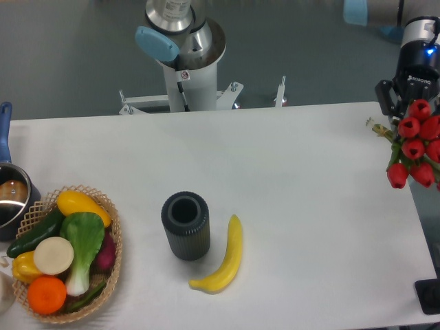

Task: Insert the flowers into the vase
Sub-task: 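Close the gripper on the red tulip bunch stems, then lift the tulips and carry them over the dark grey vase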

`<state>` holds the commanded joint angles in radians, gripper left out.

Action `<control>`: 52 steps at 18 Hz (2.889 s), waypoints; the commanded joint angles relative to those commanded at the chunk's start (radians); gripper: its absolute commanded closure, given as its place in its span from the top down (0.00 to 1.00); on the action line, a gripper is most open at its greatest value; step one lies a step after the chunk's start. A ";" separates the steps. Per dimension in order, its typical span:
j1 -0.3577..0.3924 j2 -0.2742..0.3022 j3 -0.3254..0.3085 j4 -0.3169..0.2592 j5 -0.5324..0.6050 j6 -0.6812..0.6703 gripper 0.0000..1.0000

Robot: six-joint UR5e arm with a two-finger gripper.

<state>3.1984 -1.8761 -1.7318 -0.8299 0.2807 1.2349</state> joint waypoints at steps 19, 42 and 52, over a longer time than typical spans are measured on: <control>-0.136 -0.005 -0.055 0.005 -0.152 0.090 0.34; -0.451 -0.009 -0.181 0.002 -0.638 0.387 0.33; -0.520 0.015 -0.199 -0.005 -0.640 0.385 0.33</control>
<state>2.6784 -1.8607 -1.9313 -0.8345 -0.3590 1.6199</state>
